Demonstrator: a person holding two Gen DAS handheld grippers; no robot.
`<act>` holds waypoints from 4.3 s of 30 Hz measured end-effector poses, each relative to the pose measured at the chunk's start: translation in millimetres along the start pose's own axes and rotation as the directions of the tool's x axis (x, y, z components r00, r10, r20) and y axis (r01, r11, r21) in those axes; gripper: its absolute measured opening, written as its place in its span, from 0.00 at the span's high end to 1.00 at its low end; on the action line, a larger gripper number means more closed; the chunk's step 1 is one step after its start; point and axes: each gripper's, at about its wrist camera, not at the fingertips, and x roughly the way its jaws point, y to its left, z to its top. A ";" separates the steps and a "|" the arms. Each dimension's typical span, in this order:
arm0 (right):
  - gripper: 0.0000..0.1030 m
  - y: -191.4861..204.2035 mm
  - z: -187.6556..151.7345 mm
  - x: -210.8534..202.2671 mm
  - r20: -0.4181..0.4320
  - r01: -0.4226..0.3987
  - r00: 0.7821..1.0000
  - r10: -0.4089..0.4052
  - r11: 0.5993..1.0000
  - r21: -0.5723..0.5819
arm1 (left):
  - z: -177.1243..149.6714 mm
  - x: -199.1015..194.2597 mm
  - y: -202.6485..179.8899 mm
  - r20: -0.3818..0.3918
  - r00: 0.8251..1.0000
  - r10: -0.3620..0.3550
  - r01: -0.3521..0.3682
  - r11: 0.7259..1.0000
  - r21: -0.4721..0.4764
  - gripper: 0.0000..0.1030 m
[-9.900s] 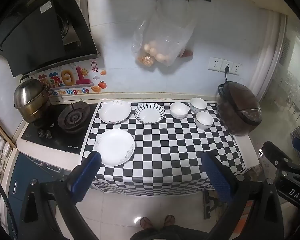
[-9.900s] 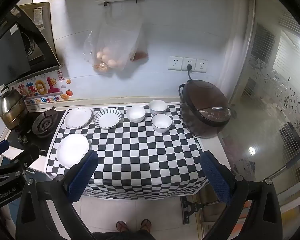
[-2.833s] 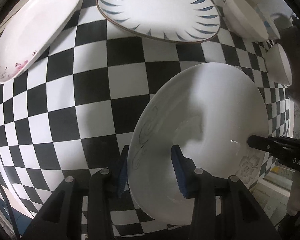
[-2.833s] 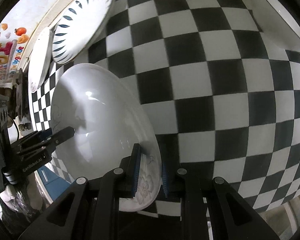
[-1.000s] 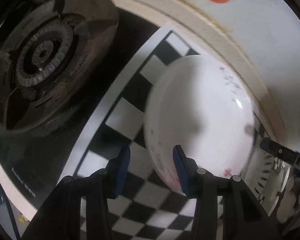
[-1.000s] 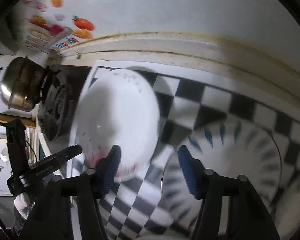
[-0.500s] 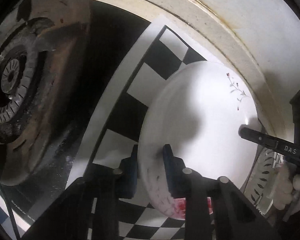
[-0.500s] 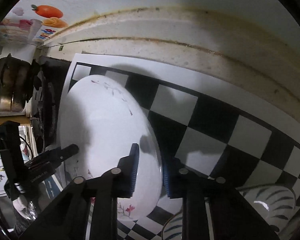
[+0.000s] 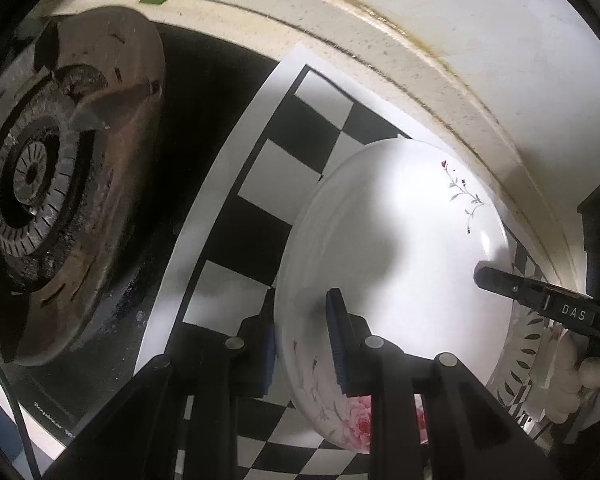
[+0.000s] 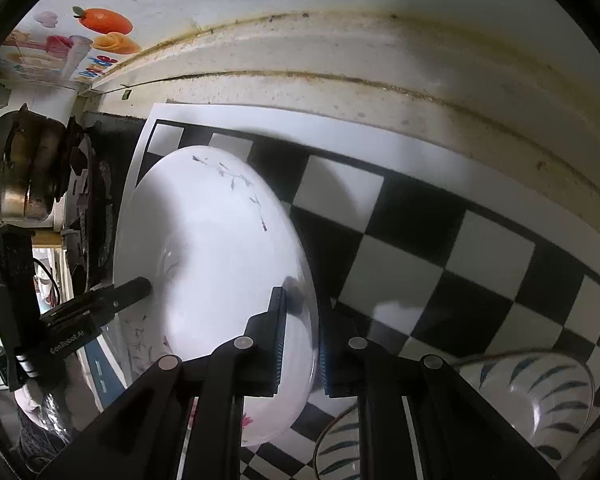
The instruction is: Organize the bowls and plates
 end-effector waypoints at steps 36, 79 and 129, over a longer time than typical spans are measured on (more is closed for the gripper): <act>0.86 -86.1 -261.8 -141.6 0.226 -0.115 0.972 0.067 0.972 0.207 | -161.8 -47.0 -130.2 -0.065 0.996 -0.060 0.079 0.930 0.358 0.80; 0.87 -148.6 -379.3 -90.1 0.167 -0.122 0.984 0.066 0.928 0.353 | -249.9 16.6 -164.4 -0.179 0.979 0.095 -0.003 0.891 0.455 0.76; 0.76 -143.8 -357.2 -85.6 -0.097 0.019 0.995 0.025 0.900 0.435 | -237.2 11.3 -164.6 -0.263 0.945 0.195 -0.073 0.909 0.411 0.75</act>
